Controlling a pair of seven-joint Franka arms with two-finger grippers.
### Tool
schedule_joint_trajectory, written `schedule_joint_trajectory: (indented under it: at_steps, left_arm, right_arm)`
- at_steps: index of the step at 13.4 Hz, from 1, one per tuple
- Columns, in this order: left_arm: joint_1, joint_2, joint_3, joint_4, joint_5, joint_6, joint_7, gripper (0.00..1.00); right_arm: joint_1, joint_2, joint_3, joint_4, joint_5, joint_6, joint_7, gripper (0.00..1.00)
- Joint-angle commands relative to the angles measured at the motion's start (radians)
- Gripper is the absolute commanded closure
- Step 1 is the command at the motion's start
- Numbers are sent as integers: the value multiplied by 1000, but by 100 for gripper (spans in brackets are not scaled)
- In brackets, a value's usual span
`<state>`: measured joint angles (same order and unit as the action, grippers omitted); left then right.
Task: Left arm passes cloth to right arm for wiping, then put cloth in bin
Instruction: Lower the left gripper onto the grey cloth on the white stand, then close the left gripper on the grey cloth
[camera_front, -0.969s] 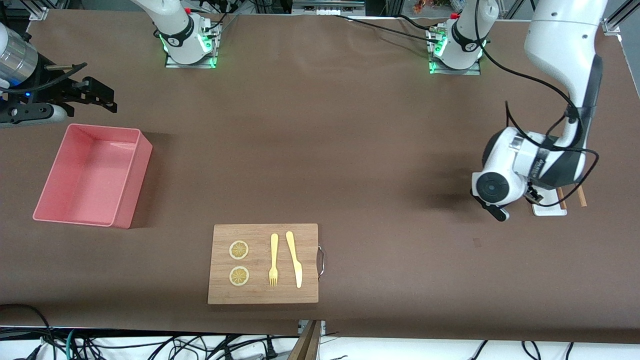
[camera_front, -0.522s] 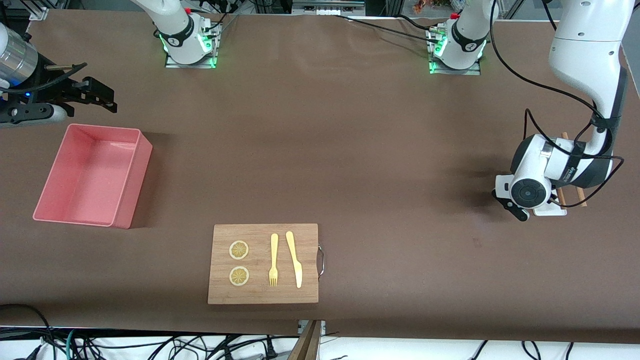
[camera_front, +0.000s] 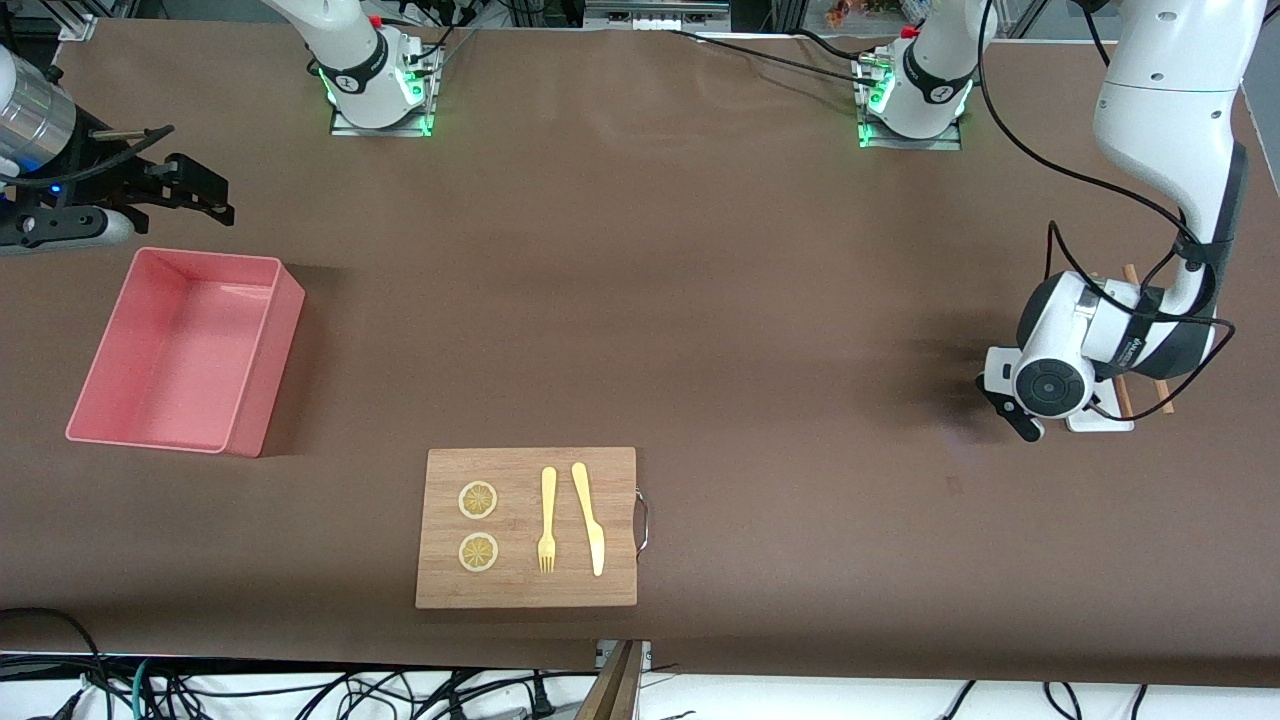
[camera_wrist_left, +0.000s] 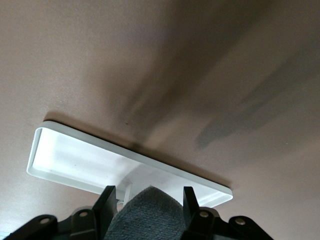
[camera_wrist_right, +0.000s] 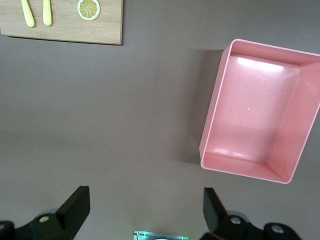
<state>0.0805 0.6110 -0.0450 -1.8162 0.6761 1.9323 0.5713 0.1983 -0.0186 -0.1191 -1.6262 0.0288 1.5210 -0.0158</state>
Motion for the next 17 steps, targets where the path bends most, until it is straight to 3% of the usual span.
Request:
schedule_joint_trajectory:
  at_steps: [1,6,13,17]
  left_arm:
    - [8,-3,-1,1,-3,10,27,37]
    - [45,9,-1,9,-13,1,35,32]
    - [24,67,-1,100,-23,-38,48,35]
    - [21,73,-1,104,-23,-50,48,35]
  right_arm:
    - [-8,9,4,22,-12,-16,-10,0]
    - [-10,9,4,22,-12,-16,-13,0]
    - [-10,9,3,22,-12,-16,-15,0]
    - [-10,9,3,22,-12,-16,-15,0]
